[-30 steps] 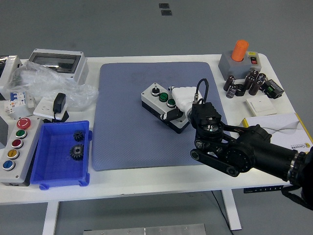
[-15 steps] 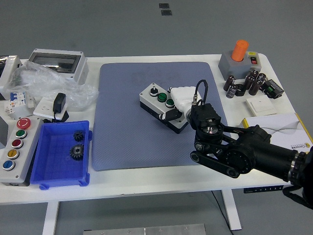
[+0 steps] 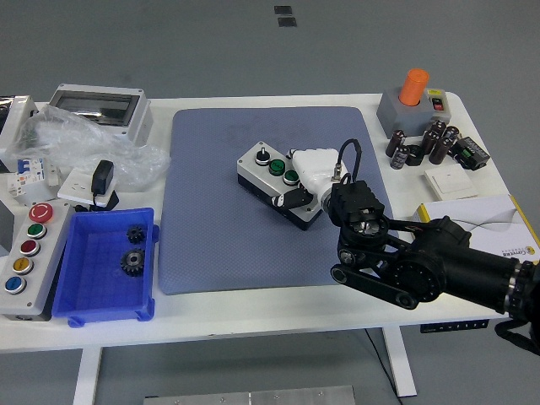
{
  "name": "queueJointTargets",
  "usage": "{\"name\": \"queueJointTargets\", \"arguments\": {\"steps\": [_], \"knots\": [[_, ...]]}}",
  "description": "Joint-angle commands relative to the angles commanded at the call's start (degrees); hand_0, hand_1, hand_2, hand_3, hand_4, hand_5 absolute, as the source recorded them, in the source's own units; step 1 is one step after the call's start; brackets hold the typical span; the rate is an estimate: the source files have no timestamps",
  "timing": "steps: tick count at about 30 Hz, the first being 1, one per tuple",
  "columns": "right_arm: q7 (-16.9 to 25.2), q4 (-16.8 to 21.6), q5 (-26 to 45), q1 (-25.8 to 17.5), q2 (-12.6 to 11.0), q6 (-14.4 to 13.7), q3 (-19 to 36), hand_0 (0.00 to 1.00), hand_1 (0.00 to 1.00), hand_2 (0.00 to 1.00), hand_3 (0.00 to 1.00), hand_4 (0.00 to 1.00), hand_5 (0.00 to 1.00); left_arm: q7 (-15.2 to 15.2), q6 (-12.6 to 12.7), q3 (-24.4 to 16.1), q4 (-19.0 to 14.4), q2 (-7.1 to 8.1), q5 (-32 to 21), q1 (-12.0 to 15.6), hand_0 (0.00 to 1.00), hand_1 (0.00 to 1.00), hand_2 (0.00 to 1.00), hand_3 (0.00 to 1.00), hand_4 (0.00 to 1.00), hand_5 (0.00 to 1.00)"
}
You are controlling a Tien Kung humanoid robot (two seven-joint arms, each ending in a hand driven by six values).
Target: Pick up the button,place it on the desk,press the button,press the button
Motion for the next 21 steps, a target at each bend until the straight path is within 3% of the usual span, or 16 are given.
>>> {"name": "queueJointTargets", "arguments": {"steps": [5, 6, 13, 18, 21], "knots": [[5.5, 1.8, 0.4, 1.3, -1.3, -3.5, -3.2, 0.187, 0.381, 0.359, 0.366, 0.337, 0.002, 0.0, 0.0, -0.1, 0.0, 0.01, 0.1, -0.1, 0.596, 0.654, 0.605, 0.63, 0.751, 0.329], [6.7, 2.1, 0.5, 1.6, -1.6, -4.2, -3.9, 0.213, 0.387, 0.344, 0.346, 0.283, 0.002, 0.0, 0.0, -0.1, 0.0, 0.01, 0.1, -0.1, 0.595, 0.654, 0.605, 0.631, 0.75, 0.327], [15.5, 3.6, -1.8, 4.5, -3.0, -7.6, -9.1, 0.237, 0.392, 0.336, 0.337, 0.25, 0.002, 0.0, 0.0, -0.1, 0.0, 0.1, 0.2, -0.2, 0.595, 0.654, 0.605, 0.631, 0.75, 0.33], [21.7, 1.7, -7.6, 6.8, -2.7, -5.3, -8.0, 0.269, 0.412, 0.347, 0.338, 0.271, 0.002, 0.0, 0.0, -0.1, 0.0, 0.2, 0.3, -0.2, 0.595, 0.655, 0.606, 0.631, 0.753, 0.334], [25.5, -1.2, -11.1, 7.7, -2.0, -2.5, -5.7, 0.269, 0.412, 0.347, 0.338, 0.271, 0.002, 0.0, 0.0, -0.1, 0.0, 0.24, 0.2, -0.3, 0.595, 0.655, 0.606, 0.631, 0.753, 0.334]]}}
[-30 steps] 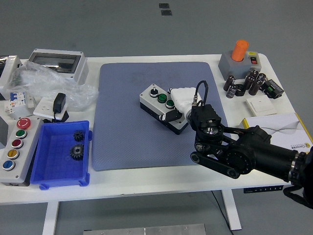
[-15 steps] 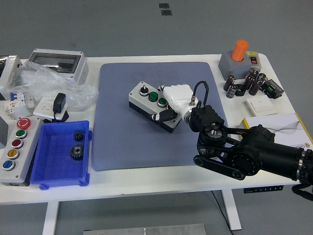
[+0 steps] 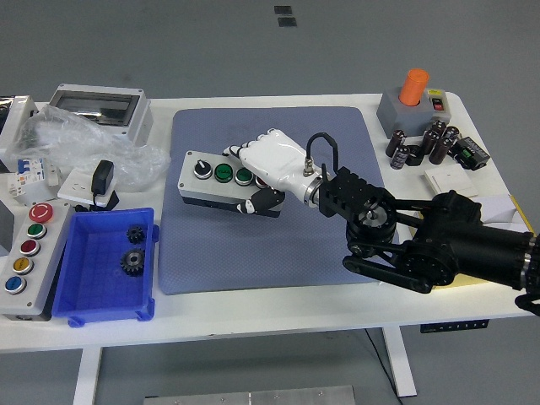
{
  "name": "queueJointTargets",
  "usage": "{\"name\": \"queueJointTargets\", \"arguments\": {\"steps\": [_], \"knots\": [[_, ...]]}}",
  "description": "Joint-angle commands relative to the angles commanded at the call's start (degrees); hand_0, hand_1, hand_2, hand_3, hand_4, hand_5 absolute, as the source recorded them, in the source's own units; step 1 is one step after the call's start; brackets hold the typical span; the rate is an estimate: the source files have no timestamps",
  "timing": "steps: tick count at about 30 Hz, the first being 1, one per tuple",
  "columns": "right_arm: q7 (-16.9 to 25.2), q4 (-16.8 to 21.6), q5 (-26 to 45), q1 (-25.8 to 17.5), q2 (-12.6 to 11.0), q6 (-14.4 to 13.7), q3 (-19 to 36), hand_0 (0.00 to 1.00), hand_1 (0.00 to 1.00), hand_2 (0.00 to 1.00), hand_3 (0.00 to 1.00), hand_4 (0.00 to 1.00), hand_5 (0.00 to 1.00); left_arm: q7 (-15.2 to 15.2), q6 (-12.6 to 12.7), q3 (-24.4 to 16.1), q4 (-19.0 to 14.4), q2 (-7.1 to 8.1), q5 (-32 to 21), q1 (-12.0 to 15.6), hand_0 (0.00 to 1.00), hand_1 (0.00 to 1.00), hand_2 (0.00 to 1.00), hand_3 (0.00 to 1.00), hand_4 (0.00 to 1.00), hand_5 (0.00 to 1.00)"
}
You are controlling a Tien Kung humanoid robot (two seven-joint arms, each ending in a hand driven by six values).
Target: Pick up the button,place it on the desk,press the button,press the button
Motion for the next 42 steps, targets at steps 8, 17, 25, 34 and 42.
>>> {"name": "queueJointTargets", "arguments": {"steps": [8, 17, 25, 34, 42], "knots": [[8.8, -5.9, -4.8, -0.3, 1.1, 5.5, 4.7, 0.301, 0.425, 0.362, 0.352, 0.294, 0.002, 0.0, 0.0, 0.0, 0.0, 0.05, 0.0, -0.1, 0.594, 0.654, 0.606, 0.631, 0.757, 0.34], [9.3, -6.9, -3.0, -1.5, 0.9, 7.9, 6.0, 0.33, 0.436, 0.368, 0.362, 0.31, 0.002, -0.1, 0.0, 0.0, 0.0, 0.02, 0.0, 0.0, 0.593, 0.655, 0.606, 0.631, 0.758, 0.343], [8.8, -6.2, -1.6, -2.4, 0.5, 8.7, 6.1, 0.323, 0.435, 0.366, 0.362, 0.313, 0.002, -0.1, -0.1, 0.0, 0.0, -0.04, 0.0, 0.1, 0.593, 0.655, 0.606, 0.631, 0.758, 0.343], [8.1, -5.9, -0.9, -3.3, 0.2, 8.4, 5.5, 0.328, 0.434, 0.364, 0.364, 0.316, 0.002, -0.1, -0.2, 0.0, 0.0, -0.02, 0.0, 0.1, 0.593, 0.655, 0.607, 0.631, 0.759, 0.344], [7.3, -6.0, -1.3, -3.7, 0.2, 9.0, 5.2, 0.359, 0.454, 0.393, 0.386, 0.347, 0.002, -0.1, -0.3, 0.1, 0.0, -0.03, -0.1, 0.2, 0.592, 0.653, 0.606, 0.63, 0.759, 0.344]]}}
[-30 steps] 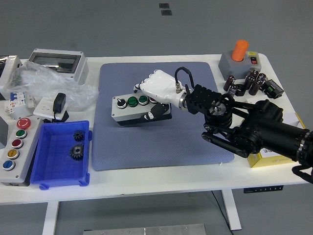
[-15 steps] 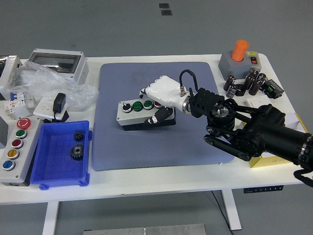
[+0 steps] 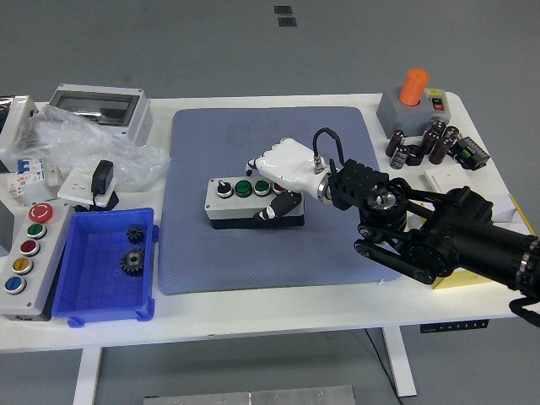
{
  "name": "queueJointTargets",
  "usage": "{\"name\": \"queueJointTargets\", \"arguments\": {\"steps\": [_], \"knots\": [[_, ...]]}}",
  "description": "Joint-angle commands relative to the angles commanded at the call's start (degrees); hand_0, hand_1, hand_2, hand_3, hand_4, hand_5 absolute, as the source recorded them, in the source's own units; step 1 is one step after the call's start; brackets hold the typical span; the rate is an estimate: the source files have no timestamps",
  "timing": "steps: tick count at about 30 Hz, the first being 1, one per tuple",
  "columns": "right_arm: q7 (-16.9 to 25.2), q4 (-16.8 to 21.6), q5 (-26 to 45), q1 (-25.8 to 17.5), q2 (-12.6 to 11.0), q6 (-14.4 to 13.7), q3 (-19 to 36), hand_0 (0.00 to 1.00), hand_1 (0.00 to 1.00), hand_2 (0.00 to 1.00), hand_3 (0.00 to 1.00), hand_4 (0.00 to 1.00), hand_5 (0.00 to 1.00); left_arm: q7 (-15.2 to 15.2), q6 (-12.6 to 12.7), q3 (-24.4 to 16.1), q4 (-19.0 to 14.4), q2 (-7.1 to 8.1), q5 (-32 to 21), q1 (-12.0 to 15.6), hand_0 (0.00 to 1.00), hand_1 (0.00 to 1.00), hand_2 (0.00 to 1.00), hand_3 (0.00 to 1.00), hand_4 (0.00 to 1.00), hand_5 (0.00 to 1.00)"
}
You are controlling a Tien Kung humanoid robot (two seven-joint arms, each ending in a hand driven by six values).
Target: Pick up the button,place it on the desk,press the button,press the button
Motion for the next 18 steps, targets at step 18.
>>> {"name": "queueJointTargets", "arguments": {"steps": [18], "knots": [[-1.4, 0.4, 2.1, 0.2, -0.4, -1.4, -2.3, 0.375, 0.616, 0.699, 0.703, 0.534, 0.01, 0.0, -0.1, -0.2, 0.0, -0.02, 0.2, 0.1, 0.592, 0.654, 0.606, 0.625, 0.756, 0.347]]}}
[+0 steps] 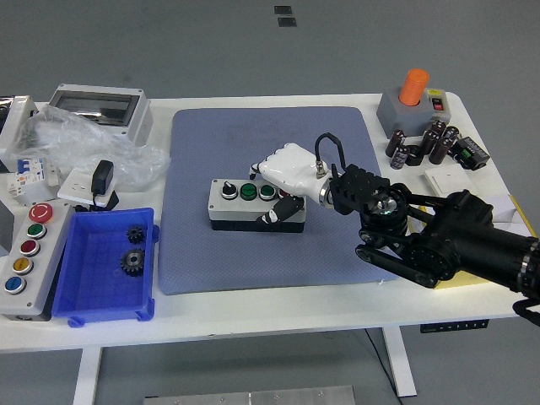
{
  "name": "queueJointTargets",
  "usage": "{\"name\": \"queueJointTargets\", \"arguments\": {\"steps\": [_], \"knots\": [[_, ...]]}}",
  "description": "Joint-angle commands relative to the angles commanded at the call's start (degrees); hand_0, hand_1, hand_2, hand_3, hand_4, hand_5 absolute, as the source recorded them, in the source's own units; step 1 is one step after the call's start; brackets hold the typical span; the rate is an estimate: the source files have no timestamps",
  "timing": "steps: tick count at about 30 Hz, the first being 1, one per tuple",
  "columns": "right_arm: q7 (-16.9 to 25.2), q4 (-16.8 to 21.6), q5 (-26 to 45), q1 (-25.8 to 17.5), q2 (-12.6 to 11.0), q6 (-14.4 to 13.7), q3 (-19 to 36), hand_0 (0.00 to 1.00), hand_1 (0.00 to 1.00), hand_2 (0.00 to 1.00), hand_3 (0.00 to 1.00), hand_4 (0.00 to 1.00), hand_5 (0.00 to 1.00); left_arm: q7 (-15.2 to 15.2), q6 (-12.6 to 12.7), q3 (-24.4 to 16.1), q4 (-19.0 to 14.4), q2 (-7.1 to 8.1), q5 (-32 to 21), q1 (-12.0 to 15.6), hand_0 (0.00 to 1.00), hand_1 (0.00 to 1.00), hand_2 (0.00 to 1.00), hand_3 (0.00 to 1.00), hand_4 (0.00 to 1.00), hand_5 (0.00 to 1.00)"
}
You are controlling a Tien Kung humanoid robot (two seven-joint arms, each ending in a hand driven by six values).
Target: Pick up the button,place it on the desk,press the button,press the button
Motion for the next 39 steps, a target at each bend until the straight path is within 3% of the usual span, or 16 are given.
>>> {"name": "queueJointTargets", "arguments": {"steps": [2, 3, 7, 8, 19, 26, 27, 32, 33, 38, 39], "knots": [[0.0, 0.1, 0.1, 0.1, -0.1, -0.2, -0.1, 0.375, 0.616, 0.699, 0.703, 0.534, 0.01, 0.0, 0.0, 0.0, 0.0, -0.01, 0.0, 0.0, 0.592, 0.654, 0.606, 0.625, 0.756, 0.347], [-0.1, 0.1, 0.1, 0.1, -0.1, -0.2, -0.2, 0.356, 0.618, 0.771, 0.837, 0.617, 0.002, 0.0, 0.0, 0.0, 0.0, -0.02, 0.0, 0.0, 0.592, 0.654, 0.606, 0.625, 0.755, 0.346], [-0.2, 0.4, 0.2, 0.3, -0.3, -0.3, -0.4, 0.356, 0.618, 0.771, 0.837, 0.617, 0.002, 0.0, -0.1, 0.0, 0.0, -0.03, 0.0, 0.1, 0.592, 0.654, 0.606, 0.625, 0.755, 0.346], [-0.2, 0.5, 0.2, 0.3, -0.3, -0.3, -0.4, 0.336, 0.623, 0.798, 0.869, 0.678, 0.021, 0.0, -0.1, 0.0, 0.0, -0.04, -0.1, 0.1, 0.592, 0.654, 0.606, 0.623, 0.752, 0.348], [-2.3, 1.1, -0.4, 0.4, -0.6, 1.6, -0.7, 0.335, 0.624, 0.803, 0.882, 0.715, 0.045, -0.1, -0.3, 0.0, 0.0, -0.14, -0.1, 0.2, 0.592, 0.653, 0.607, 0.624, 0.751, 0.35], [-3.9, 3.2, 0.9, 0.6, -2.1, 1.9, -1.9, 0.32, 0.625, 0.819, 0.903, 0.74, 0.052, -0.2, -0.5, 0.1, 0.0, -0.22, -0.3, 0.4, 0.592, 0.653, 0.606, 0.623, 0.742, 0.352], [-4.1, 3.6, 1.1, 0.6, -2.3, 2.0, -2.0, 0.297, 0.597, 0.868, 0.968, 0.783, 0.082, -0.2, -0.6, 0.1, 0.0, -0.22, -0.3, 0.4, 0.592, 0.653, 0.603, 0.623, 0.74, 0.355], [-5.2, 5.8, 2.3, 0.7, -3.2, 2.4, -2.6, 0.297, 0.597, 0.868, 0.968, 0.783, 0.082, -0.4, -0.7, 0.1, 0.0, -0.23, -0.4, 0.4, 0.592, 0.653, 0.603, 0.623, 0.74, 0.355], [-5.4, 6.2, 2.4, 0.7, -3.3, 2.3, -2.8, 0.277, 0.565, 0.898, 0.996, 0.853, 0.141, -0.4, -0.7, 0.1, 0.0, -0.24, -0.4, 0.4, 0.594, 0.654, 0.601, 0.622, 0.739, 0.356], [-6.5, 7.8, 3.6, 0.8, -3.7, 1.0, -4.1, 0.277, 0.565, 0.898, 0.996, 0.853, 0.141, -0.5, -0.9, 0.4, 0.0, -0.26, -0.6, 0.5, 0.594, 0.654, 0.601, 0.622, 0.739, 0.356], [-6.8, 7.9, 3.6, 0.9, -3.7, 0.7, -4.3, 0.272, 0.552, 0.911, 0.998, 0.9, 0.194, -0.5, -1.0, 0.4, 0.0, -0.26, -0.6, 0.5, 0.593, 0.655, 0.601, 0.621, 0.738, 0.356]]}}
